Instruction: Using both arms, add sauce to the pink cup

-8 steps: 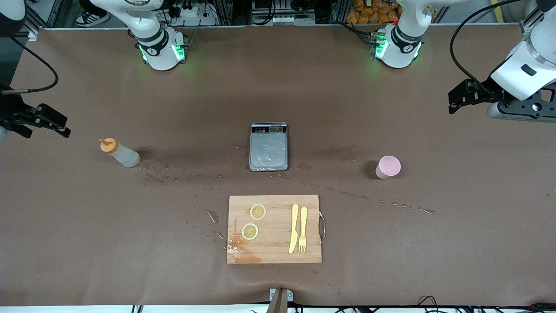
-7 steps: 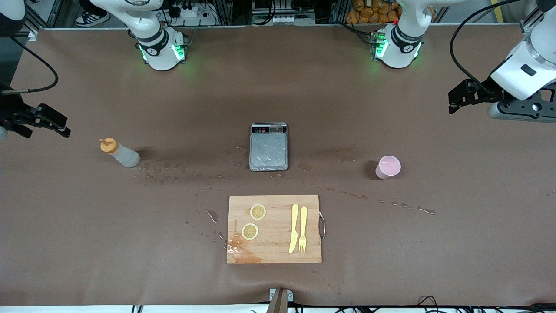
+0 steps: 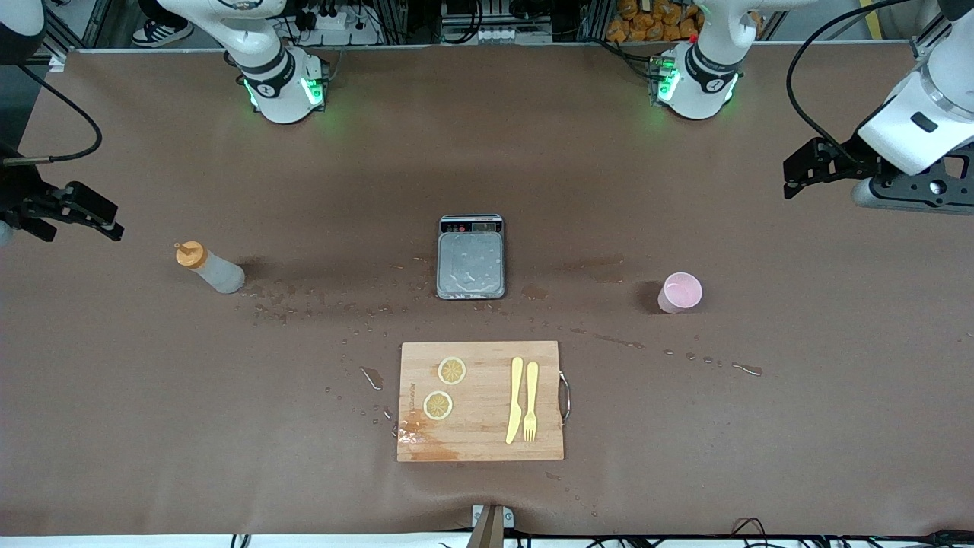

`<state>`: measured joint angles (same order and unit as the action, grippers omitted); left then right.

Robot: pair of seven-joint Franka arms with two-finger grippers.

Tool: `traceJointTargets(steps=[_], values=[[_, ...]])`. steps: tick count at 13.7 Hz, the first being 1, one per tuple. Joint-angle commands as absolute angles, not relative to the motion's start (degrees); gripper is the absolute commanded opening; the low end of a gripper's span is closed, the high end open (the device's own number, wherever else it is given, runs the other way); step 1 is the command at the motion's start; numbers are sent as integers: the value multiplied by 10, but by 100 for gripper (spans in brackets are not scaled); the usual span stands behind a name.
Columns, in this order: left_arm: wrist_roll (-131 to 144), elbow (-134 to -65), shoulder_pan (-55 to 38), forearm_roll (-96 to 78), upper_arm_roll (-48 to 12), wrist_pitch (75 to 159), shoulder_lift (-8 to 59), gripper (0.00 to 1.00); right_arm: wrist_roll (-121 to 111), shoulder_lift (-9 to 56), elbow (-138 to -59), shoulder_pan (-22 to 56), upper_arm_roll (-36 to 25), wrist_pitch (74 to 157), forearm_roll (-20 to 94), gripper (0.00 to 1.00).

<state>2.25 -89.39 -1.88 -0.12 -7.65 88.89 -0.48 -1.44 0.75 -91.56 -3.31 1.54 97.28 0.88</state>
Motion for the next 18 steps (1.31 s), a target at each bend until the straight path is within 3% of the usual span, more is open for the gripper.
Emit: traceJointTargets(steps=[1, 7, 15, 18], values=[[21, -884, -16, -13, -78, 881, 1, 100, -11, 7, -913, -40, 18, 965, 11, 100], [11, -938, -14, -13, -77, 897, 3, 100, -8, 8, -915, -82, 18, 911, 14, 100], [-32, -1132, -15, -7, -81, 1120, 15, 100, 5, 58, -918, -201, 19, 833, 89, 100], [-62, -1140, -18, 1, -81, 1171, 71, 100, 63, 85, -918, -233, 19, 808, 126, 100]])
